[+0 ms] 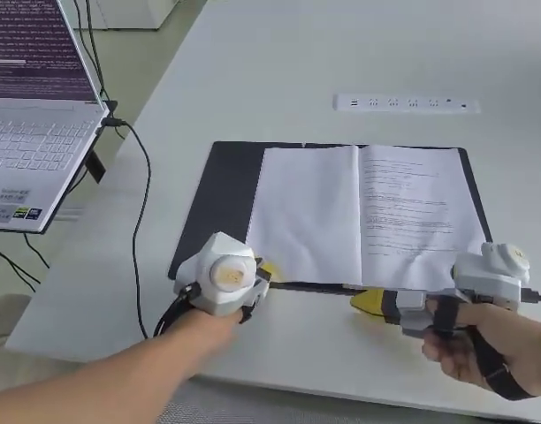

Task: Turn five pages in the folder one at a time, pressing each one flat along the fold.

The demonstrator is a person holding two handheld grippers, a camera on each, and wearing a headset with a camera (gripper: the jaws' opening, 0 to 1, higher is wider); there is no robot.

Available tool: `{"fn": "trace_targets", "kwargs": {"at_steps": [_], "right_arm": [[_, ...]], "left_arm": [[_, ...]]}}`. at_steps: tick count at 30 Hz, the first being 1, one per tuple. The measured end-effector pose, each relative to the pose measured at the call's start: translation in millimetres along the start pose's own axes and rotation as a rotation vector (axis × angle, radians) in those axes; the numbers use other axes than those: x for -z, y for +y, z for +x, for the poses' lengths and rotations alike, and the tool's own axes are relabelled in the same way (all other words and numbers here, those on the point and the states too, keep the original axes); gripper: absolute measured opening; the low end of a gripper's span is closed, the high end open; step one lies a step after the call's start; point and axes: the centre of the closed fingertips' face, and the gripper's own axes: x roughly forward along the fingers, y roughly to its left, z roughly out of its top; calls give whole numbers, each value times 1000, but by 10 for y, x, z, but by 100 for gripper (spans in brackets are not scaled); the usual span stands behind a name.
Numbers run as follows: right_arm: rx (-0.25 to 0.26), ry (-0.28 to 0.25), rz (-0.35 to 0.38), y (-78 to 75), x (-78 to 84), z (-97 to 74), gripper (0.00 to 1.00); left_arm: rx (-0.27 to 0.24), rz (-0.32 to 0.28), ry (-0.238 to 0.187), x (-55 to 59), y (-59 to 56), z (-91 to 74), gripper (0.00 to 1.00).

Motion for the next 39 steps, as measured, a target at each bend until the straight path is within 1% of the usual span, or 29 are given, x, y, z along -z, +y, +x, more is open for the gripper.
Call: {"fn": "trace_targets", "kwargs": {"at_steps": [1, 2, 3, 4, 5, 6, 7, 8, 9, 10, 11, 12, 13, 14, 15, 16, 17, 18, 19, 21, 23, 24, 26, 27, 30, 32, 35, 37, 39], "right_arm": [[22, -21, -24, -14, -25, -34, 0], [26, -43, -58, 42, -28, -89, 0], [23, -65, -86, 86, -42, -129, 0], [39, -89, -110, 94, -66, -177, 0], [79, -111, -142, 84, -93, -268, 2], [94, -136, -180, 106, -121, -322, 5], [134, -171, -225, 124, -157, -415, 9], [173, -183, -264, 118, -168, -485, 15], [210, -210, -320, 138, -201, -577, 20], [223, -216, -337, 143, -209, -610, 24], [262, -229, -385, 93, -270, -713, 30], [288, -241, -419, 103, -291, -775, 33], [322, -261, -480, 146, -315, -855, 35], [349, -266, -510, 154, -323, -909, 38], [393, -285, -554, 170, -351, -992, 40], [416, -304, -580, 187, -378, -1044, 43], [432, -317, -609, 214, -395, -1087, 45], [453, -332, -640, 243, -415, -1148, 46], [482, -361, -663, 267, -451, -1221, 47], [512, -406, -689, 310, -507, -1322, 53], [532, -448, -694, 340, -551, -1406, 59], [540, -469, -705, 362, -574, -1454, 61], [567, -498, -713, 366, -607, -1536, 66], [574, -495, -719, 361, -604, -1553, 68], [604, -512, -746, 350, -613, -1629, 70], [607, -526, -758, 360, -609, -1657, 69], [632, -541, -788, 352, -599, -1705, 70], [642, -561, -792, 350, -605, -1751, 70], [641, -588, -774, 340, -620, -1804, 70]], "left_arm": [[3, -12, 3, -4, 2, -2, 9], [8, -17, 10, -10, 2, -4, 9], [16, -17, 38, -9, 0, -3, 9], [18, -8, 66, 7, 4, -11, 9], [17, -3, 79, 5, 11, -16, 8], [19, -5, 68, -39, 14, -40, 8], [19, -16, 45, -88, 26, -68, 8], [13, -50, 16, -155, 53, -111, 9], [16, -75, 6, -201, 64, -161, 9], [20, -75, -1, -232, 72, -199, 10], [24, -75, -11, -263, 77, -231, 10], [26, -74, -16, -300, 82, -283, 11], [32, -79, -16, -324, 71, -321, 13], [45, -83, -29, -369, 45, -373, 15], [55, -85, -41, -401, 30, -400, 17], [57, -85, -42, -420, 21, -432, 20], [64, -84, -46, -456, -14, -494, 23], [73, -84, -56, -487, -41, -531, 25], [77, -82, -64, -515, -60, -569, 28], [78, -72, -69, -554, -91, -652, 34], [79, -60, -78, -588, -114, -730, 44], [77, -57, -78, -596, -120, -758, 51], [74, -61, -85, -614, -122, -829, 59], [70, -70, -88, -626, -123, -878, 61], [65, -54, -85, -614, -120, -970, 62], [57, -27, -84, -600, -105, -1034, 64], [55, -12, -93, -614, -94, -1131, 70], [48, -8, -102, -635, -73, -1195, 74], [53, -21, -110, -670, -65, -1249, 75]]}}
